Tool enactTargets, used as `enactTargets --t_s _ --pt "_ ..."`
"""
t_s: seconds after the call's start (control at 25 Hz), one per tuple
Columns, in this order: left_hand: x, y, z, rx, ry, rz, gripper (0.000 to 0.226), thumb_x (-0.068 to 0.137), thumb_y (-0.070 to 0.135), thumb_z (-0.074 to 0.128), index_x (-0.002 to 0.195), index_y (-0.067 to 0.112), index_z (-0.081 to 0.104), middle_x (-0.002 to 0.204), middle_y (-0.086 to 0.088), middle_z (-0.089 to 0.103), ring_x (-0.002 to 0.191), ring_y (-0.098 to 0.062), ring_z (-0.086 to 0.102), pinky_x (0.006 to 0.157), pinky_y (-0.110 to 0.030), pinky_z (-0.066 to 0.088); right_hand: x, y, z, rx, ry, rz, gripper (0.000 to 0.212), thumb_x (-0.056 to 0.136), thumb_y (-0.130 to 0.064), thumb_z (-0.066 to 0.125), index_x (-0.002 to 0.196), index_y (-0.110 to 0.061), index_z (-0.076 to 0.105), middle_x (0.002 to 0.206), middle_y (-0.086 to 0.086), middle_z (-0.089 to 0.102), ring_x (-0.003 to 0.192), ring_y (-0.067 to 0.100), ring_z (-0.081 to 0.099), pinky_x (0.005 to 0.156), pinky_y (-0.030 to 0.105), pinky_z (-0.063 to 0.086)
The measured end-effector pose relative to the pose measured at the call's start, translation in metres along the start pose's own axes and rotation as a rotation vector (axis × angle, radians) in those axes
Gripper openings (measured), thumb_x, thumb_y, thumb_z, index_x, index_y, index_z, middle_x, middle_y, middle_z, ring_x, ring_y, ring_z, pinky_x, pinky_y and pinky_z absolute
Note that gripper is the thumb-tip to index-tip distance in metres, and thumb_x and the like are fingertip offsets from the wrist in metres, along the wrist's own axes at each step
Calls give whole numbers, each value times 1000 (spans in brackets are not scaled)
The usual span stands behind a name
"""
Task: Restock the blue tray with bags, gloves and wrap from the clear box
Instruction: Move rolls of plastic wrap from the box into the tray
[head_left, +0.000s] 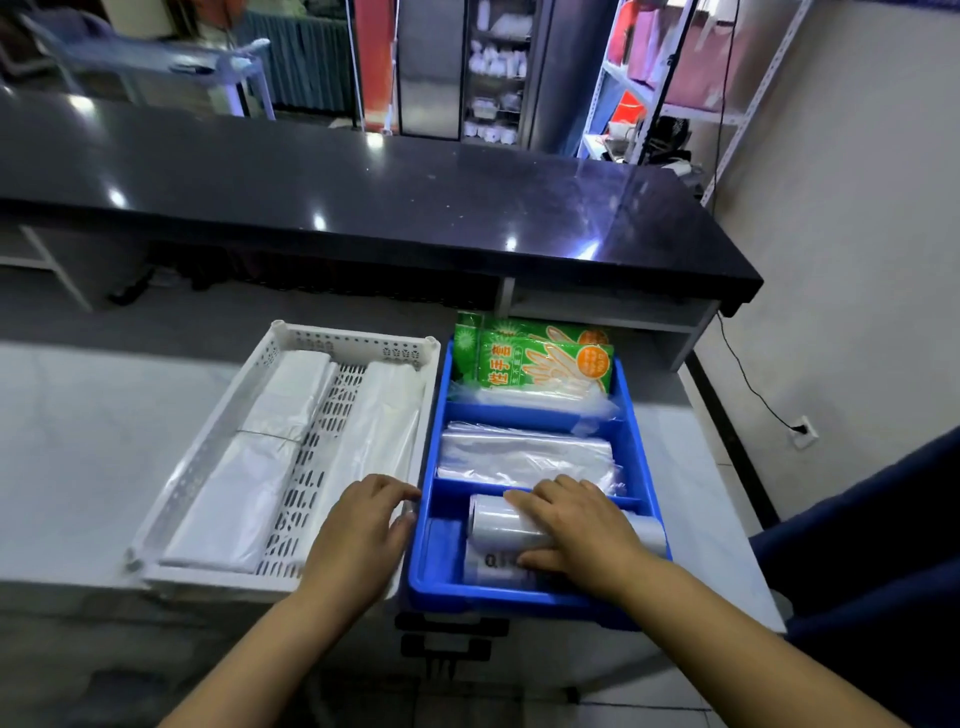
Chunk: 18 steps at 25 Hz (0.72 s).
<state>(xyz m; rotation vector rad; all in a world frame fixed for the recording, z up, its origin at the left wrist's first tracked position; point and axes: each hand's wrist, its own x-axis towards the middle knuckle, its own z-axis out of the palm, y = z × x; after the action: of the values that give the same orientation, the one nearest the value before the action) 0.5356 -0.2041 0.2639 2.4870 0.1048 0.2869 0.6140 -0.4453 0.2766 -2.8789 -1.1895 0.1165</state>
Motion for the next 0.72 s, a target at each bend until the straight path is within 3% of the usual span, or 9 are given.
enactTargets --t_s 0.44,0.6,0.72 --pt "6 15 7 43 103 -8 16 89 15 55 100 18 67 100 2 63 94 -15 54 76 -23 42 -4 2 -5 79 -33 -37 67 81 -53 55 138 -28 29 129 1 48 114 22 43 97 37 35" --pt "-3 20 -5 75 105 -11 20 89 14 53 102 19 67 105 4 63 99 -13 54 78 -22 42 9 0 -20 89 -2 -116 61 82 -55 53 135 -28 37 130 0 52 117 22 44 99 37 36" --pt "-19 22 -27 113 222 -95 24 86 5 54 97 20 69 101 5 66 100 -14 56 78 -23 43 33 -12 -38 117 57 -239 48 87 -50 49 129 -28 47 126 0 57 116 21 47 96 34 37"
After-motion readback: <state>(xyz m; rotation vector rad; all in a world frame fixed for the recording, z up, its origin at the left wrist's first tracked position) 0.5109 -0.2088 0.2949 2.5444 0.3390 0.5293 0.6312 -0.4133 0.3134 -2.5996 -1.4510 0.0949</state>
